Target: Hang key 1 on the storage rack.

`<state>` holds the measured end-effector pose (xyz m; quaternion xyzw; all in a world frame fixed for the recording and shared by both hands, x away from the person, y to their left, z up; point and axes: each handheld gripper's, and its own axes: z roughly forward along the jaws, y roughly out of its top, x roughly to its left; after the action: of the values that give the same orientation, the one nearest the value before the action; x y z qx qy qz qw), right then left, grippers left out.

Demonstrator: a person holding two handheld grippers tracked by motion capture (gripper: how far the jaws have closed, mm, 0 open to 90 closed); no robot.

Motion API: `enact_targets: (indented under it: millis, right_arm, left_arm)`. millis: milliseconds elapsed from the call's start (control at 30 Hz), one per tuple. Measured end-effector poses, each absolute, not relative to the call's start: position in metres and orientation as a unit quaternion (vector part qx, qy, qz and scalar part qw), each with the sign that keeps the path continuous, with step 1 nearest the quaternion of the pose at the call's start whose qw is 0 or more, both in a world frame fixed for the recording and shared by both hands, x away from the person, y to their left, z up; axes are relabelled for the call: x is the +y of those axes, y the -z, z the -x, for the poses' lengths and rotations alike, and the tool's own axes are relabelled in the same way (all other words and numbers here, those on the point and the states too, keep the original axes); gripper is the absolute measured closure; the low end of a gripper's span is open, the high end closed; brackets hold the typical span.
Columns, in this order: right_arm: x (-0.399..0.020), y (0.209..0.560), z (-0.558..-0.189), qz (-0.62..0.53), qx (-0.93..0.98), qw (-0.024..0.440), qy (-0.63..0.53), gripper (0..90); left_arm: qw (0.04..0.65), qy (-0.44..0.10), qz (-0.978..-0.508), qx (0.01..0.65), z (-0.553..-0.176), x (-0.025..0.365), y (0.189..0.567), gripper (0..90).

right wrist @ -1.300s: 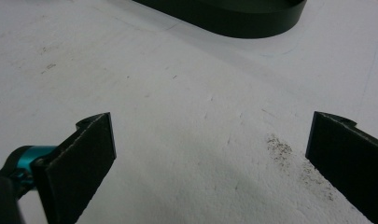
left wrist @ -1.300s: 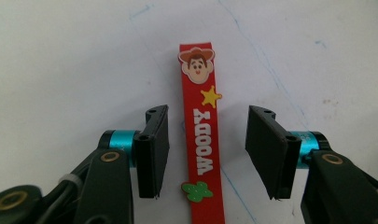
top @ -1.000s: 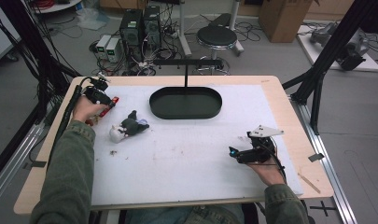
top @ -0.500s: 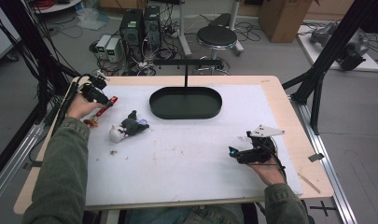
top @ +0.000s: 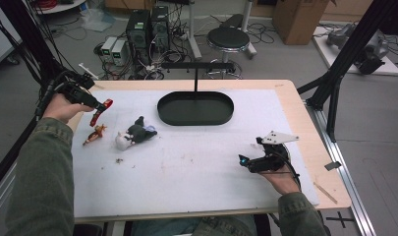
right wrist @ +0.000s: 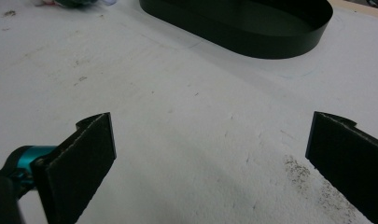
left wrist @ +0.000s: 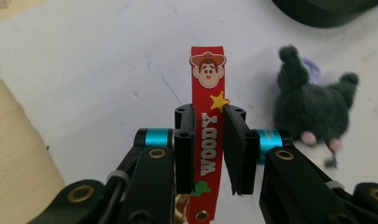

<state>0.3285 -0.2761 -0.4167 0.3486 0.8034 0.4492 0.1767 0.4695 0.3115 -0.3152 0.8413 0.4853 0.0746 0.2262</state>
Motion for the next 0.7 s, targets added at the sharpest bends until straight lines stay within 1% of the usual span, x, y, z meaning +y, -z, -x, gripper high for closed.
enact_targets:
  millis: [100,267,433,467,567,700]
  right_arm:
    - [-0.276,0.417,-0.330,-0.349,0.803,0.175,-0.450,0.5]
    - [-0.274,0.417,-0.331,-0.343,0.804,0.176,-0.452,0.5]
    - [-0.273,0.416,-0.331,-0.345,0.801,0.173,-0.458,0.5]
    - [-0.275,0.415,-0.332,-0.345,0.799,0.174,-0.461,0.5]
    - [-0.275,0.415,-0.331,-0.350,0.797,0.173,-0.461,0.5]
    - [-0.275,0.414,-0.330,-0.348,0.796,0.177,-0.462,0.5]
  left_arm:
    - [0.235,-0.074,-0.842,0.480,-0.458,0.311,0.302,74.9]
    - [0.235,-0.089,-0.843,0.476,-0.445,0.309,0.273,74.9]
    - [0.223,-0.103,-0.848,0.470,-0.441,0.303,0.248,74.9]
    - [0.228,-0.110,-0.846,0.470,-0.440,0.300,0.238,74.9]
    - [0.231,-0.116,-0.847,0.465,-0.440,0.295,0.229,74.9]
    - [0.251,-0.124,-0.844,0.457,-0.441,0.284,0.212,74.9]
